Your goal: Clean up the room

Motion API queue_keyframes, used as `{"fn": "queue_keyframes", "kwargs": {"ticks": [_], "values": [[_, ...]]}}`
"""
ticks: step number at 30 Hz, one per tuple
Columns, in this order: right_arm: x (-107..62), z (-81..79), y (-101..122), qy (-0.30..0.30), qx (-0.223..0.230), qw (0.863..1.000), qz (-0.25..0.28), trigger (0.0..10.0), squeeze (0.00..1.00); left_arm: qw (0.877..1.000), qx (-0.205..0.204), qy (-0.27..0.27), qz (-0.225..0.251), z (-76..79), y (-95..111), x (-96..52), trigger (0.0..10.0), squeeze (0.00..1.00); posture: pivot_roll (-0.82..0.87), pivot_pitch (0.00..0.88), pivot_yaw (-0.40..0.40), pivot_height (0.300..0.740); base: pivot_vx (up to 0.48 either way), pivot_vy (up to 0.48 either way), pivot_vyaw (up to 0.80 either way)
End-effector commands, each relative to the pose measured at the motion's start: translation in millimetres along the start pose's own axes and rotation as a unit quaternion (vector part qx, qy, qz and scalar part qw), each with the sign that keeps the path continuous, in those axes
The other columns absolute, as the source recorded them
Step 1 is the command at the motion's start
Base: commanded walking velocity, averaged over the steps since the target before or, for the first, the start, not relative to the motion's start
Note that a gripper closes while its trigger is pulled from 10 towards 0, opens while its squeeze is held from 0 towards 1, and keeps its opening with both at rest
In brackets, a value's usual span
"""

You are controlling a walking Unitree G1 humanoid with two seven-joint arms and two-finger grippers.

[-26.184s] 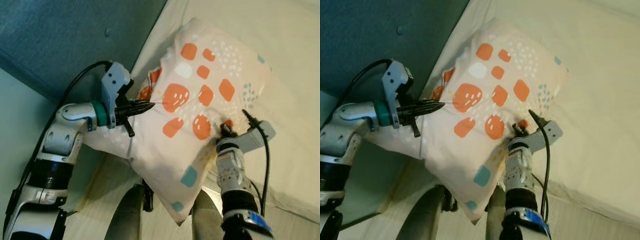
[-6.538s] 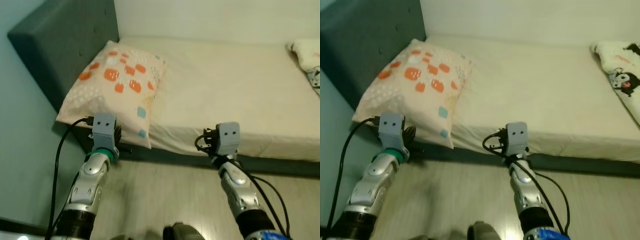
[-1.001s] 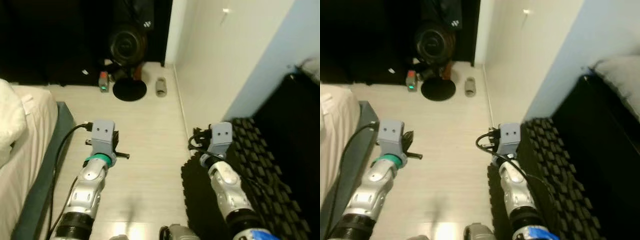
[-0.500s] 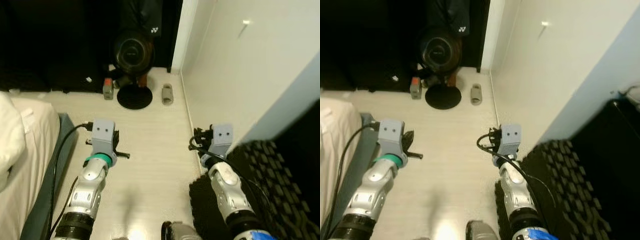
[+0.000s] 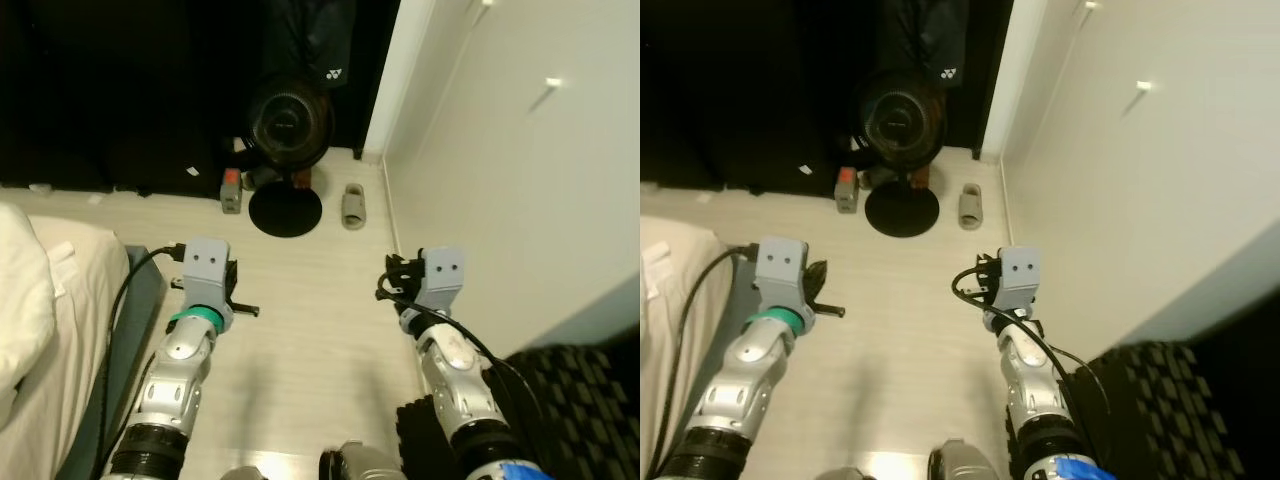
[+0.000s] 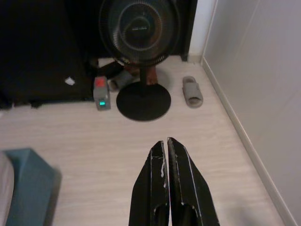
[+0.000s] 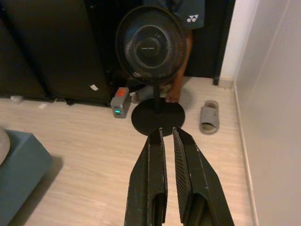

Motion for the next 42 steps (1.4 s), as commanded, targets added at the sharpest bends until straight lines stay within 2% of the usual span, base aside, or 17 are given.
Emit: {"fn": "queue_keyframes", "kwargs": {"ticks": [1,29,35,42], "values": [[-2.1,3.7,-3,-0.007,0.004,1.0,-0.005,10.0,0.0,1.0,0.005,-0.006,-0.008,3.6,-5,-1.0,10.0,0.0,-0.02,0.019,-0.004,0.74,0.435,0.0,0.0],[-3.1,4.8,-7,-0.009,-0.018,1.0,-0.017,10.0,0.0,1.0,0.007,-0.004,-0.014,3.3,-8,-2.0,10.0,0.0,-0.02,0.02,-0.003,0.74,0.409,0.0,0.0],[-4.0,4.4,-10,-0.005,-0.025,0.999,-0.025,10.0,0.0,1.0,0.014,-0.003,-0.027,2.0,-16,-3.7,10.0,0.0,-0.02,0.021,-0.003,0.74,0.0,0.0,0.15],[-4.8,3.1,-12,0.001,-0.029,0.999,-0.028,10.0,0.0,0.999,0.012,-0.005,-0.03,2.8,-18,-4.6,10.0,0.0,-0.02,0.023,-0.003,0.74,0.0,0.0,0.78]]}}
Point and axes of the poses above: a point about 5 cm out from each wrist's last joint towards the gripper, its own x axis pointing out of the wrist towards the gripper, its own y axis along the axis of the wrist's last joint, z = x × y, the point moved 4 cm from there along x, pointing out of the wrist towards the gripper, and after that the axes turned 7 degrees about x, right-handed, at the moved point
